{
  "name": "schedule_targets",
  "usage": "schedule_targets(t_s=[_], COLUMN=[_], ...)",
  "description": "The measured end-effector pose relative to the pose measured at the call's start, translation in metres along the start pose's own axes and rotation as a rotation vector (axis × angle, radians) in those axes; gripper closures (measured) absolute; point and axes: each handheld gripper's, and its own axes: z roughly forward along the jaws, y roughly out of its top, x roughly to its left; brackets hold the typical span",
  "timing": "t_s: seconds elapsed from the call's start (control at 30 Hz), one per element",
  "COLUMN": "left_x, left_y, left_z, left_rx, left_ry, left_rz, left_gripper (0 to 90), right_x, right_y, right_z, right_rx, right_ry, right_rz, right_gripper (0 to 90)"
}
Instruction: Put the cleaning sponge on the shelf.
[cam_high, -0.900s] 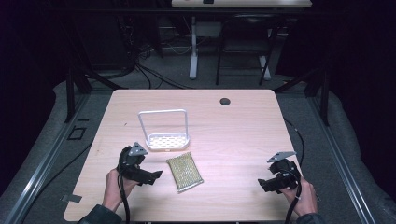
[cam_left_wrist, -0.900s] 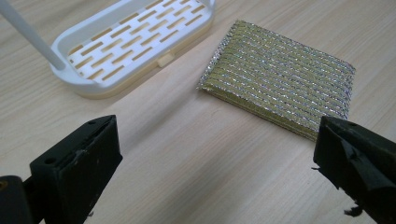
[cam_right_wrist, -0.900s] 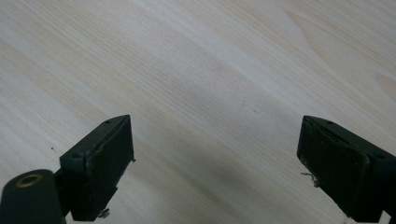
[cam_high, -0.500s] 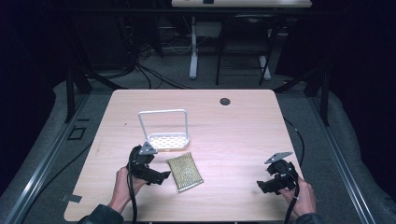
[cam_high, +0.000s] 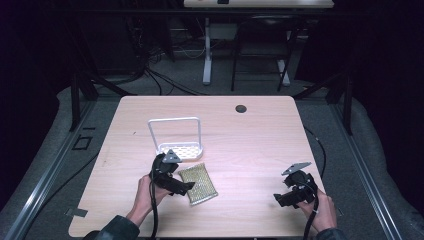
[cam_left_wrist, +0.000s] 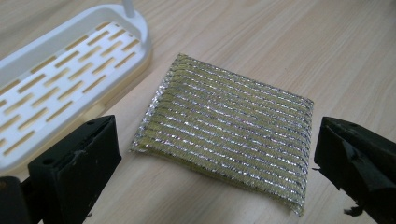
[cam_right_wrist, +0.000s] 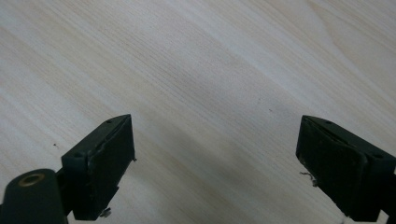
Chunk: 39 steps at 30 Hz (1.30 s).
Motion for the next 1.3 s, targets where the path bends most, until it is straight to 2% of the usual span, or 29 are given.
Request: schedule_targets(t_s=[0.2,0.27,0.37,0.57,0.63,0.67,0.7,0.77,0.83,1.13,1.17,1.3], left_x=[-0.006,-0.007,-0.011,-0.015,-0.016,-0.017,-0.017,-0.017,-0.017,-0.017,-0.016,-0.015], left_y=[0.006,0.007,0.009,0.009,0.009,0.008,0.008,0.007,0.007,0.004,0.003,0.002], left_z=[0.015,0.02,0.031,0.038,0.04,0.043,0.043,0.044,0.044,0.044,0.044,0.044], left_rx=[0.016,0.032,0.072,0.09,0.105,0.114,0.114,0.112,0.11,0.098,0.09,0.083], left_ry=[-0.001,-0.007,0.007,-0.006,-0.016,-0.002,-0.002,0.02,0.036,0.058,0.055,0.06], left_rz=[0.016,0.026,0.032,0.045,0.046,0.049,0.049,0.04,0.03,0.0,-0.024,-0.044], left_gripper=[2.1,5.6,7.7,16.0,22.7,30.2,33.6,36.1,44.4,51.4,51.8,55.3], right_x=[0.0,0.001,0.0,-0.001,-0.001,-0.001,-0.001,-0.001,-0.001,0.0,-0.001,0.0], right_y=[0.0,0.001,0.0,-0.001,-0.001,-0.001,-0.001,-0.001,-0.001,-0.001,-0.001,0.0], right_z=[0.0,0.0,0.001,-0.001,-0.001,0.0,0.0,0.0,0.0,0.0,-0.001,-0.001], right_rx=[-0.003,-0.004,-0.002,-0.002,-0.001,0.0,0.0,0.0,-0.001,0.0,0.005,-0.005], right_ry=[0.004,0.008,0.009,0.013,0.013,0.014,0.014,0.014,0.015,0.015,0.011,0.004], right_rz=[0.001,0.002,0.002,0.001,0.003,0.003,0.003,0.004,0.003,0.004,-0.001,-0.002], right_gripper=[11.2,11.2,11.3,11.3,11.3,11.3,11.3,11.4,11.5,11.7,11.7,11.8])
